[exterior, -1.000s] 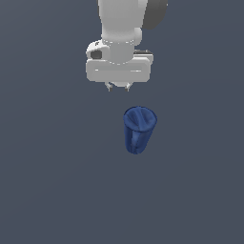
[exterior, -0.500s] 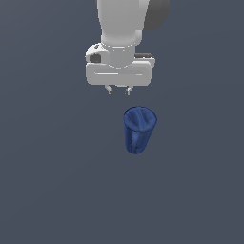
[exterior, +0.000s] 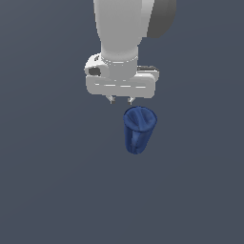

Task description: Pick up the object and move it to a goal position.

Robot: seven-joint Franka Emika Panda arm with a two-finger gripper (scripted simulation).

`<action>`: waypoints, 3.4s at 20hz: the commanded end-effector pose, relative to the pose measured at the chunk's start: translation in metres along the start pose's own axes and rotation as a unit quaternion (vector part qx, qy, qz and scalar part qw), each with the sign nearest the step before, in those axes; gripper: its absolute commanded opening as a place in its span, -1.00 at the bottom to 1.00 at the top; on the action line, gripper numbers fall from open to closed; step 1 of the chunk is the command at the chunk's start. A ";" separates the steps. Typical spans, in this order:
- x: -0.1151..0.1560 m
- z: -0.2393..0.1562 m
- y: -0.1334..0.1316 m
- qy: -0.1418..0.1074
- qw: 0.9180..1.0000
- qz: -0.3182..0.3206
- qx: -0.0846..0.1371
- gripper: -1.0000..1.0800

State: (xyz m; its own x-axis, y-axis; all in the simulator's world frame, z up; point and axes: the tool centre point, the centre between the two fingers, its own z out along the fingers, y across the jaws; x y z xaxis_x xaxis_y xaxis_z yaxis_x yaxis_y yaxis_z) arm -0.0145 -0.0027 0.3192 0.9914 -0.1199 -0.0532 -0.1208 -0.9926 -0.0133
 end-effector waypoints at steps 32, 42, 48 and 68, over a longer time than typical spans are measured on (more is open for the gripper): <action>0.103 0.086 -0.051 -0.129 0.977 0.167 0.028 0.23; 0.106 0.094 -0.054 -0.138 0.974 0.176 0.028 0.23; 0.104 0.100 -0.054 -0.138 0.974 0.176 0.028 0.23; 0.098 0.123 -0.057 -0.138 0.974 0.177 0.028 -1.00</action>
State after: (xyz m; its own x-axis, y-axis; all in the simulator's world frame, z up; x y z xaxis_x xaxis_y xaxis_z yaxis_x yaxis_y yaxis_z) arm 0.0835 0.0448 0.1923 0.8367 -0.4367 -0.3306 -0.4628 -0.8864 -0.0004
